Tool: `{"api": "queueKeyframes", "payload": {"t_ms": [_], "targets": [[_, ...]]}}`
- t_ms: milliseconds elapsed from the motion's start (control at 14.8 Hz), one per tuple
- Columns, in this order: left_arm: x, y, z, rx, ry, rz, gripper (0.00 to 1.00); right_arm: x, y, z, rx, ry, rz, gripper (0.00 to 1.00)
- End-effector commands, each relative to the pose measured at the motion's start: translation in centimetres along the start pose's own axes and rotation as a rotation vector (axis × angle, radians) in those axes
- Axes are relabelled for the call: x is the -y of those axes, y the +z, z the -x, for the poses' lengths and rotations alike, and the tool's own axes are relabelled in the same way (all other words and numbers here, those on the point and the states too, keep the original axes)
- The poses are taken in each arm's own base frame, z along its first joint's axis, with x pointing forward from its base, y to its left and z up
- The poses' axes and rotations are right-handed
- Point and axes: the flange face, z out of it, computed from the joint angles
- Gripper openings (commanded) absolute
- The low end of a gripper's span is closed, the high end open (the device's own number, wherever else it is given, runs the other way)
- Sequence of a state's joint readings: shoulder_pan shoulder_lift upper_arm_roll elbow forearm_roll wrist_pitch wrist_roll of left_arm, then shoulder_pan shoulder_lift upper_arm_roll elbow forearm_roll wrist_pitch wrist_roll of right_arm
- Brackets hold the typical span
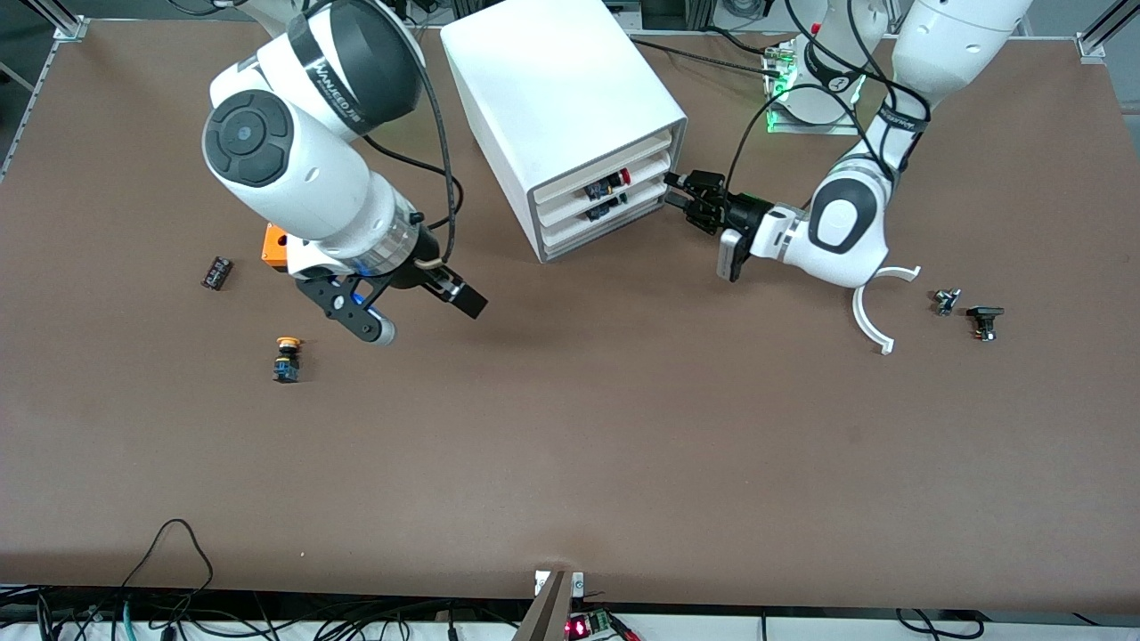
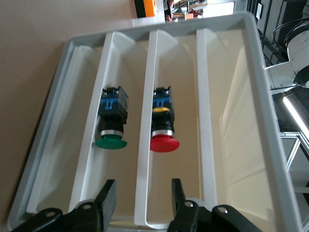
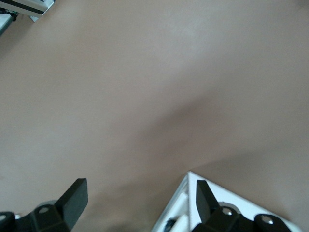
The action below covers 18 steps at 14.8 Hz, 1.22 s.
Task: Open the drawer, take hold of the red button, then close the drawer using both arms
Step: 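Grasp the drawer handle with the left gripper and pull it open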
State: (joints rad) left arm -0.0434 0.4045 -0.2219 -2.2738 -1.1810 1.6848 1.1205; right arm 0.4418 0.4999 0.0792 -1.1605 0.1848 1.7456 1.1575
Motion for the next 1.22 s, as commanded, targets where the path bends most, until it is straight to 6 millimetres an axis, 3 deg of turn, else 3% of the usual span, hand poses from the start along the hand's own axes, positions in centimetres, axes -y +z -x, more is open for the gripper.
{"api": "queueKeyframes", "payload": {"t_ms": [0,68,135,271,338,406,473,609,1014,1150], "targets": [[0.3,1.3,0.1,-0.012,0.019,-0.006,0.52,0.6,-0.9,-0.4,0.048,0.059,-0.054,0.99],[0.3,1.6,0.0,-0.012,0.023,-0.019,0.53,0.5,-1.0,-0.6,0.060,0.068,-0.060,0.99],[0.7,3.0,0.5,0.010,0.012,-0.029,0.52,0.5,-1.0,-0.7,0.073,0.079,-0.066,0.99],[0.9,3.7,0.7,0.011,0.005,-0.045,0.45,0.9,-1.1,-0.6,0.097,0.092,-0.109,0.99],[1.0,3.8,0.8,0.012,0.004,-0.043,0.37,1.1,-0.7,-0.5,0.104,0.097,-0.115,0.99],[1.0,4.0,1.0,0.019,0.001,-0.035,0.17,1.3,-0.2,0.1,0.110,0.090,-0.110,0.99],[1.1,4.2,1.0,0.020,0.000,-0.035,0.07,1.3,0.0,0.3,0.115,0.094,-0.107,0.99],[0.8,4.7,0.9,0.030,0.004,-0.027,0.00,1.4,0.1,0.3,0.117,0.132,-0.111,0.99],[0.4,1.8,0.4,-0.007,-0.032,0.030,0.00,3.5,2.0,3.9,0.119,0.230,-0.115,0.99],[0.6,0.4,-1.4,-0.021,-0.005,0.019,0.00,4.1,3.6,5.7,0.120,0.245,-0.088,0.99]]}}
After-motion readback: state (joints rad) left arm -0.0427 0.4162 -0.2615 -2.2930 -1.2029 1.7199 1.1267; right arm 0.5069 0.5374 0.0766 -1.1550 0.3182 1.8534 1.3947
